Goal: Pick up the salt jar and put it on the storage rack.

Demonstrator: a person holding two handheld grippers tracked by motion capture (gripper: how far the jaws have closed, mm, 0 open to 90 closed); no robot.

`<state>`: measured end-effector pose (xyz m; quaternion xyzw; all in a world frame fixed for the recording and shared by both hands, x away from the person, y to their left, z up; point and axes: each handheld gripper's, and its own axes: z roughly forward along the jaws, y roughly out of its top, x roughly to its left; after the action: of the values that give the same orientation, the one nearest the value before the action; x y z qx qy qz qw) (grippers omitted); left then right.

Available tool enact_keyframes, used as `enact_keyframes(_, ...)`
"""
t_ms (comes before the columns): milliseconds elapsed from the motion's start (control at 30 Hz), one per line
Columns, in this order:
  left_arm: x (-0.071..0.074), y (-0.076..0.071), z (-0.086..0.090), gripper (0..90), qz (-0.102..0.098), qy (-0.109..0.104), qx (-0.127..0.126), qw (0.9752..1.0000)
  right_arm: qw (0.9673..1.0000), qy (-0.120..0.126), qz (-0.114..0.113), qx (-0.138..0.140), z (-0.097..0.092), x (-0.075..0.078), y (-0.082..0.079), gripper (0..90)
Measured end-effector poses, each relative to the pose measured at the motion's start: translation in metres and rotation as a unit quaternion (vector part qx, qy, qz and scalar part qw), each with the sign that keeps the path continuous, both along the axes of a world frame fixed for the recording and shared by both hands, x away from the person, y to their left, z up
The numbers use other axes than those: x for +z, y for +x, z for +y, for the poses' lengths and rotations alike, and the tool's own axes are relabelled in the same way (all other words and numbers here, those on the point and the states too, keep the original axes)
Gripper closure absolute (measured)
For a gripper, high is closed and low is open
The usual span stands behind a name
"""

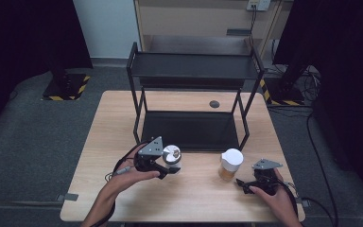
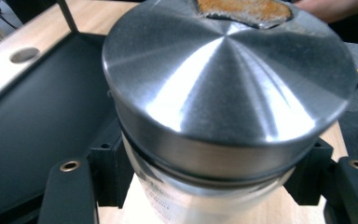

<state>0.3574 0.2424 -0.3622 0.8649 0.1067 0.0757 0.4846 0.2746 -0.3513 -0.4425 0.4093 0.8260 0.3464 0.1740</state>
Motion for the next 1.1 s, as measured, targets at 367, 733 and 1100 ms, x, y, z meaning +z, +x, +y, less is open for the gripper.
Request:
enact_keyframes(367, 0.052, 0.029, -0.002, 29.7, -0.012, 0.005, -0.001, 0.9999, 1.0000, 0.000, 0.000, 0.000, 0.000, 0.000, 0.000, 1.2)
enact_keyframes(733, 0.113, 0.046, 0.000, 29.7, -0.035, 0.007, 0.009, 0.9993, 1.0000, 0.000, 0.000, 0.000, 0.000, 0.000, 0.000, 1.2)
enact_keyframes(1100, 0.158, 0.056, 0.000, 29.7, -0.049, 0.011, 0.021, 0.9985, 1.0000, 0.000, -0.001, 0.000, 0.000, 0.000, 0.000, 1.2)
